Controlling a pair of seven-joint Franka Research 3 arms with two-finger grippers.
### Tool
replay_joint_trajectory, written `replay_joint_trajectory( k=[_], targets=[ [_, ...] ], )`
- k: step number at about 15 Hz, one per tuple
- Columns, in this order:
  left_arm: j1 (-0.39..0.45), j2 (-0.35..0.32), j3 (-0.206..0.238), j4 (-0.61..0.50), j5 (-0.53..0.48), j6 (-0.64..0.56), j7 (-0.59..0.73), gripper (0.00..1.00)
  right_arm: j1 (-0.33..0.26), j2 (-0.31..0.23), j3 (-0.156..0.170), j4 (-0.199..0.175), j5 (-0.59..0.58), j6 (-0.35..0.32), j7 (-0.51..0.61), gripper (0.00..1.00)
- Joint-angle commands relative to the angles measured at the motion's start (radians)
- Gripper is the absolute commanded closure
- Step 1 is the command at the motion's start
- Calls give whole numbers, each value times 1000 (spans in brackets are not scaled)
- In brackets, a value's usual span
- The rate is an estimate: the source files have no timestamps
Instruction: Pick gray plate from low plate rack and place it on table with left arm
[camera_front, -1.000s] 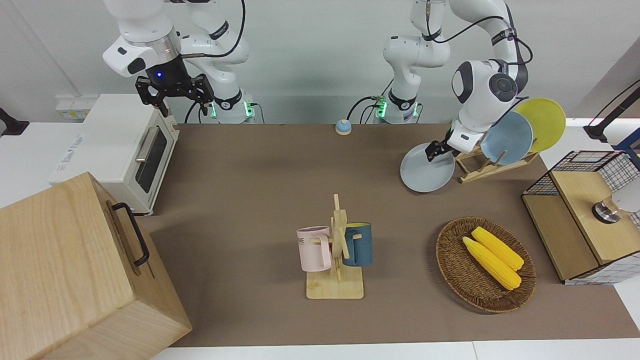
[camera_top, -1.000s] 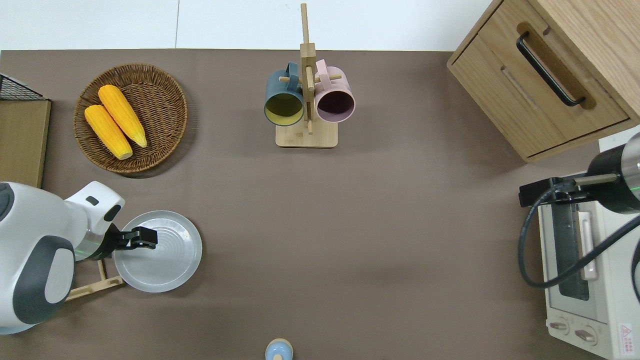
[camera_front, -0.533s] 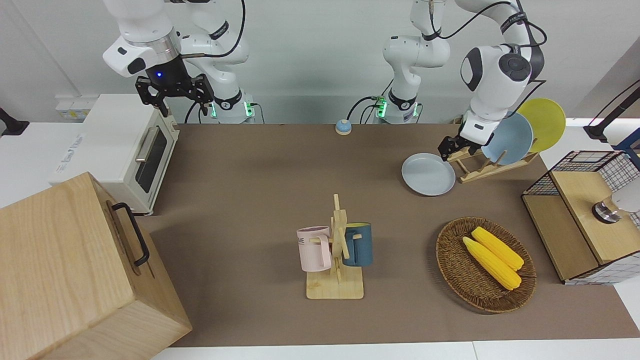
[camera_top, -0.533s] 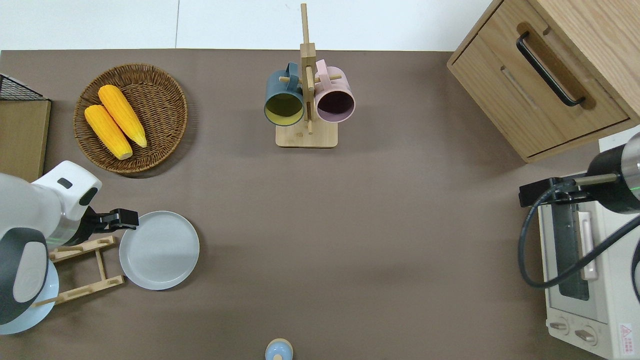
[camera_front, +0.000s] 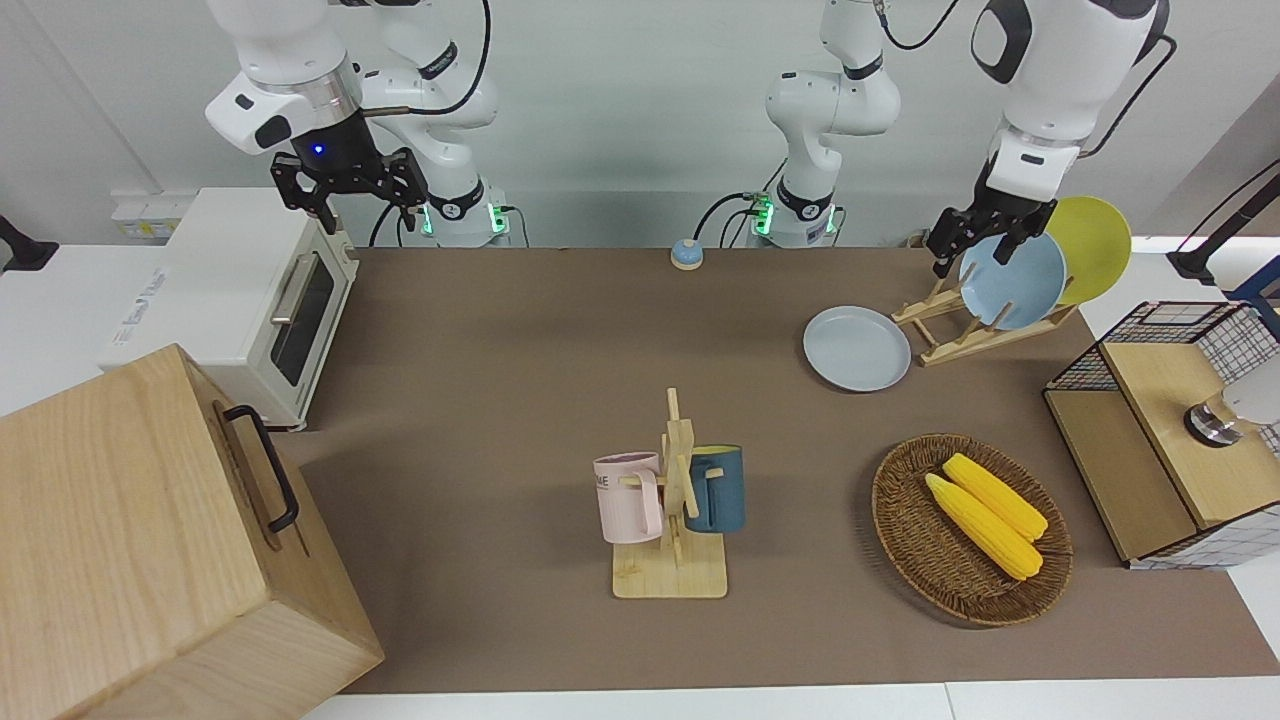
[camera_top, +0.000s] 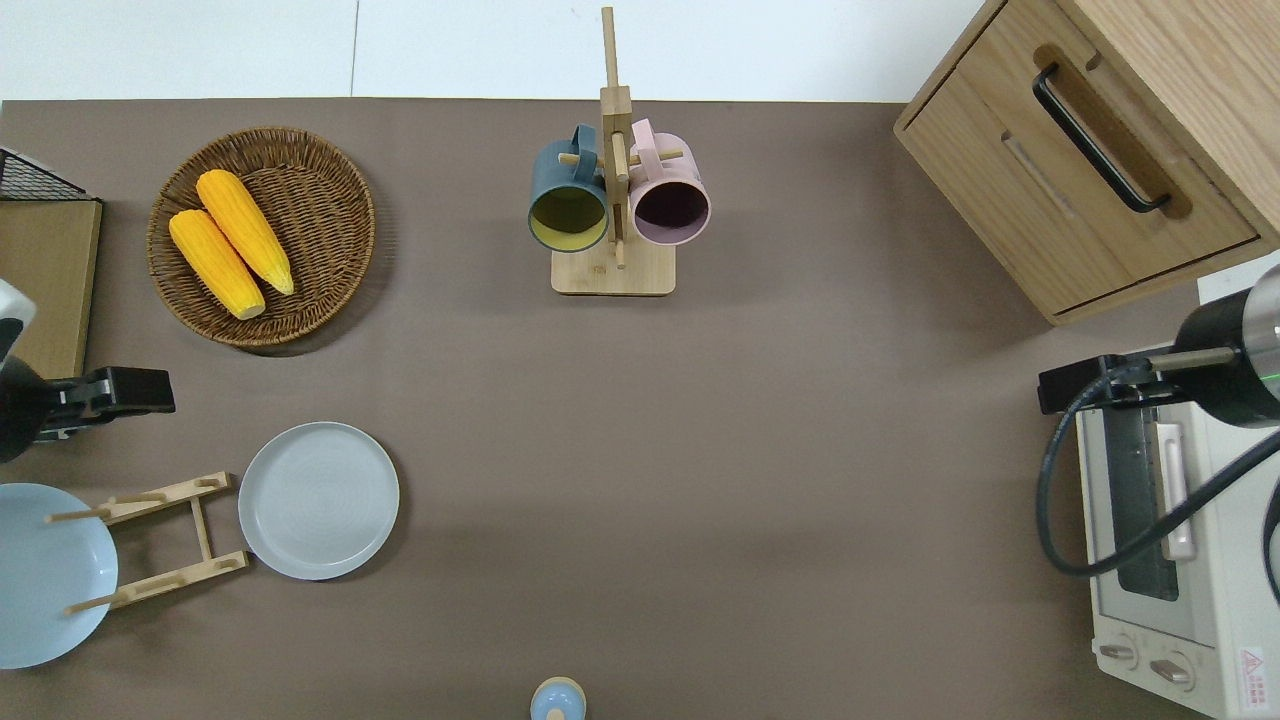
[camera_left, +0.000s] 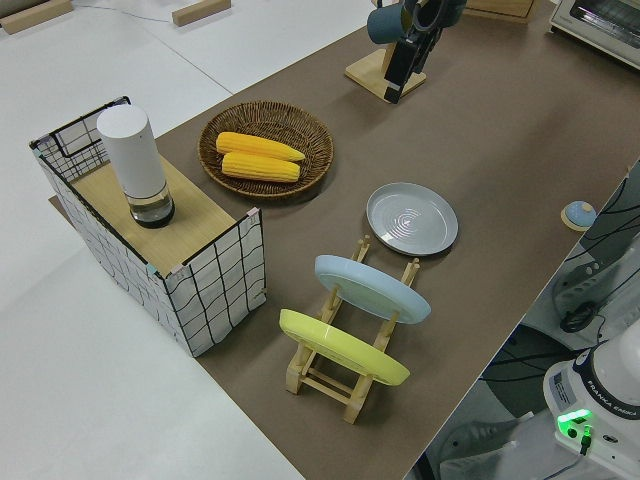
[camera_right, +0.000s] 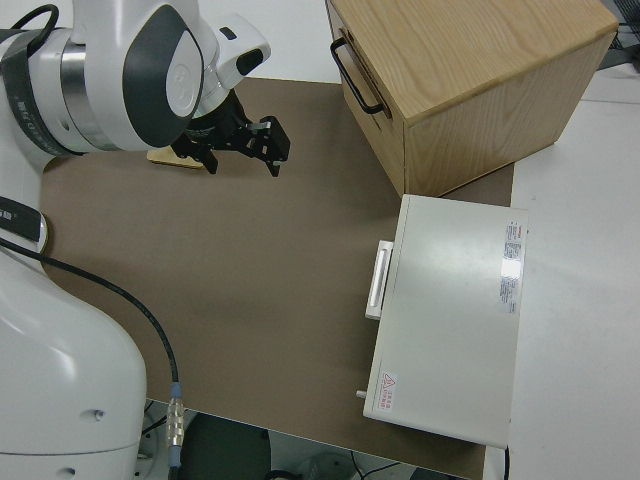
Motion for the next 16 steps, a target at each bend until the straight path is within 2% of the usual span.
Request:
replay_joint_trajectory(
  k=[1, 2, 7, 9, 16],
  targets=[
    [46, 9, -38, 79, -2, -93, 36, 7, -25, -2, 18, 7, 19, -16, 9, 11],
    [61, 9, -58, 93, -17, -105, 45, 7, -25, -2, 18, 7, 19, -16, 9, 13],
    [69, 14, -78, 136, -56, -153, 54, 7, -25, -2, 18, 7, 19, -16, 9, 11],
    [72, 15, -76, 136, -97, -153, 88, 7, -25, -2, 18, 7, 19, -16, 9, 11],
    [71, 21, -81, 132, -85, -151, 137, 7, -25, -2, 18, 7, 19, -16, 9, 11]
  ],
)
